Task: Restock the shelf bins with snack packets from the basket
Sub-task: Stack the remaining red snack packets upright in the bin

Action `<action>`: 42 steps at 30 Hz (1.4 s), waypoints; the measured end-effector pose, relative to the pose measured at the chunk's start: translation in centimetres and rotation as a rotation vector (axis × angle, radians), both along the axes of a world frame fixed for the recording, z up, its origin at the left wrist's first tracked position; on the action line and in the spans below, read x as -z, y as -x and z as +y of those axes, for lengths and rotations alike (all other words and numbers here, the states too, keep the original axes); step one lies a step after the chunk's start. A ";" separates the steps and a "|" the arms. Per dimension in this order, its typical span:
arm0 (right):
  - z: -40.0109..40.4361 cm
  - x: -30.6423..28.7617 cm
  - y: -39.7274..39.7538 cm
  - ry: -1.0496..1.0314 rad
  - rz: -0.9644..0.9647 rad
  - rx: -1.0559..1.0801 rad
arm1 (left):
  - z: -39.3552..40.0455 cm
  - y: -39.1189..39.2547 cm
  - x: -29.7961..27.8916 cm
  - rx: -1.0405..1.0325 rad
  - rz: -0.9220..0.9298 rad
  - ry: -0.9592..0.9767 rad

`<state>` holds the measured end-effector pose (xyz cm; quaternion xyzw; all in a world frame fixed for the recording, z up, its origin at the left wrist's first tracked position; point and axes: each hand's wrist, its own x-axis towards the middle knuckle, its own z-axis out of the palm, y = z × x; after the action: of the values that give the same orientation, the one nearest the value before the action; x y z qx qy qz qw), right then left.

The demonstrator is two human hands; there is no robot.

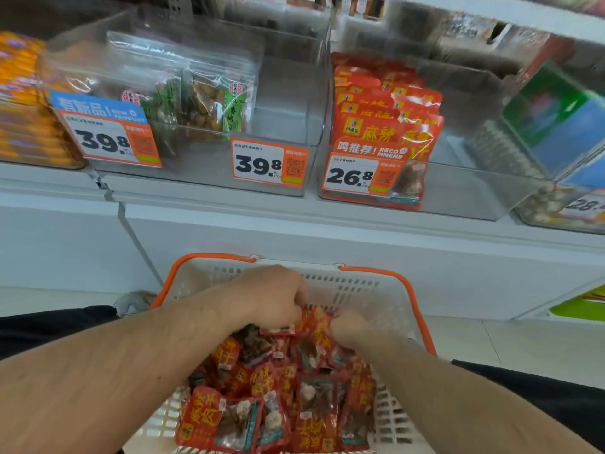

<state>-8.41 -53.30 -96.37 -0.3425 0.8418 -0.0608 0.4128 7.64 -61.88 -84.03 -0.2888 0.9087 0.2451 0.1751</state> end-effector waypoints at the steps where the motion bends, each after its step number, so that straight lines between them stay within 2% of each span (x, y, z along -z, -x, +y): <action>1: -0.5 -1.5 0.6 -0.003 0.052 -0.080 | 0.0 -0.1 0.0 -0.016 0.013 -0.008; 6: -1.6 -10.5 2.7 0.130 0.179 -0.384 | -0.3 -0.3 0.5 -0.148 0.141 -0.034; 9: -1.8 -15.1 3.3 0.217 0.172 -0.445 | -0.6 -0.6 0.6 -0.204 0.184 0.001; 10: -1.7 -16.6 3.2 0.256 0.172 -0.469 | -0.8 -0.7 0.6 -0.231 0.224 -0.033; 12: -1.6 -19.1 2.9 0.329 0.160 -0.495 | -1.0 -0.6 0.2 -0.315 0.374 -0.228; 14: -1.3 -20.9 2.5 0.389 0.090 -0.470 | -1.0 -0.3 -0.3 -0.363 0.544 -0.390; 17: -0.7 -22.5 2.2 0.499 -0.039 -0.356 | -0.5 0.3 -1.7 -0.446 0.678 -0.482; 25: 0.8 -23.5 2.8 0.851 -0.294 0.056 | 0.1 2.6 -5.9 -0.491 0.885 -0.412; 29: 1.0 -24.0 3.4 0.945 -0.311 0.160 | 0.2 5.0 -6.5 -0.426 0.935 -0.226; 30: 1.1 -24.4 3.6 0.978 -0.296 0.175 | -0.1 5.3 -6.6 -0.369 0.941 -0.080; 33: 1.2 -25.9 5.3 1.158 -0.163 0.214 | -2.2 6.1 -7.0 -0.101 1.009 0.538; 34: 1.3 -26.7 6.0 1.249 -0.124 0.236 | -2.8 6.4 -7.3 -0.121 1.012 0.664; 36: 1.1 -28.2 7.7 1.407 -0.043 0.271 | -4.0 7.1 -7.8 -0.302 0.913 0.739; 38: 0.4 -29.2 9.5 1.479 0.030 0.294 | -4.7 8.0 -7.9 -0.465 0.743 0.689; 40: -0.8 -29.2 11.3 1.453 0.093 0.328 | -5.2 8.7 -7.3 -0.511 0.612 0.709; 42: -2.2 -28.8 12.9 1.392 0.104 0.362 | -5.4 9.1 -6.7 -0.511 0.590 0.773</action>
<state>-21.27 -55.46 -67.56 -0.3838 0.6699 -0.6342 0.0416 -1.47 -67.31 -77.36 -0.4625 0.8441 -0.0011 -0.2712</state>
